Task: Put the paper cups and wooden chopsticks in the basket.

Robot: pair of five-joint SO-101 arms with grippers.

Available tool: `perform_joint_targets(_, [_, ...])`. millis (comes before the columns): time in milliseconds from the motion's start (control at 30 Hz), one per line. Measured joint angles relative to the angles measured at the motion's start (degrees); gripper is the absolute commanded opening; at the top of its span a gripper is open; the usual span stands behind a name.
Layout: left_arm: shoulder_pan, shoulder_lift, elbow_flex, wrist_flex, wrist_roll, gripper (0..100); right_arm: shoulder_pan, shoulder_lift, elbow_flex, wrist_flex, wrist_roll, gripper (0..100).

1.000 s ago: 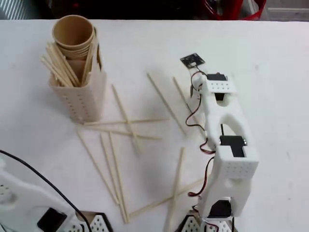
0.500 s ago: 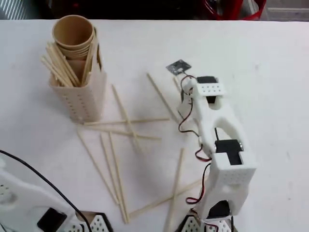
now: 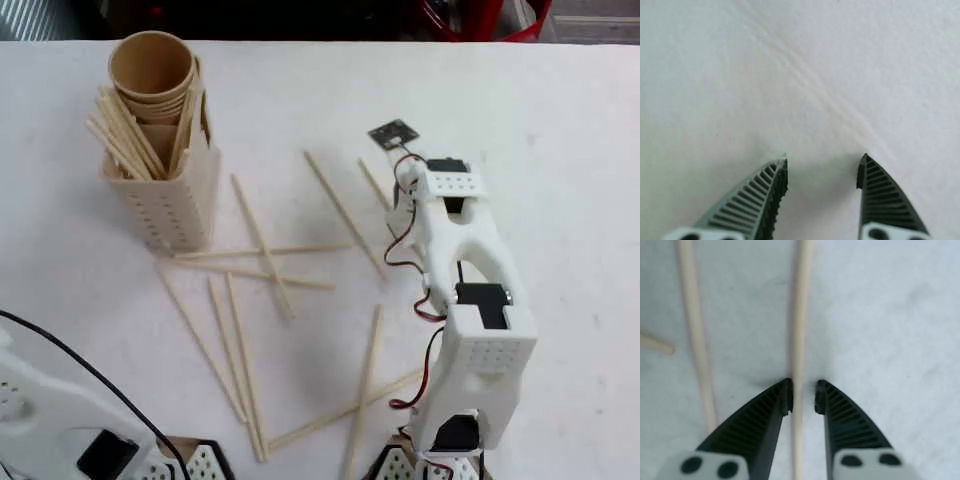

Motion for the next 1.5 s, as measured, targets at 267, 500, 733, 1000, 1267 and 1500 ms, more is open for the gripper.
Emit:
perform_joint_targets(267, [0.0,0.0,0.0,0.0,0.0,24,-2.81,-2.37,-0.7,2.73,-3.34,1.6])
perform_joint_targets(500, [0.0,0.0,0.0,0.0,0.0,24,-8.53,-4.48,-9.85,8.7,-10.2,1.6])
perform_joint_targets(733, [0.0,0.0,0.0,0.0,0.0,24,-13.01,0.0,-15.91,9.32,-15.74,1.6])
perform_joint_targets(1000, [0.0,0.0,0.0,0.0,0.0,24,-13.45,8.26,-21.98,9.49,-16.53,1.9])
perform_joint_targets(1267, [0.0,0.0,0.0,0.0,0.0,24,-13.54,11.6,-23.65,9.49,-16.35,11.3])
perform_joint_targets(1500, [0.0,0.0,0.0,0.0,0.0,24,-13.54,11.78,-23.65,9.49,-15.3,11.2])
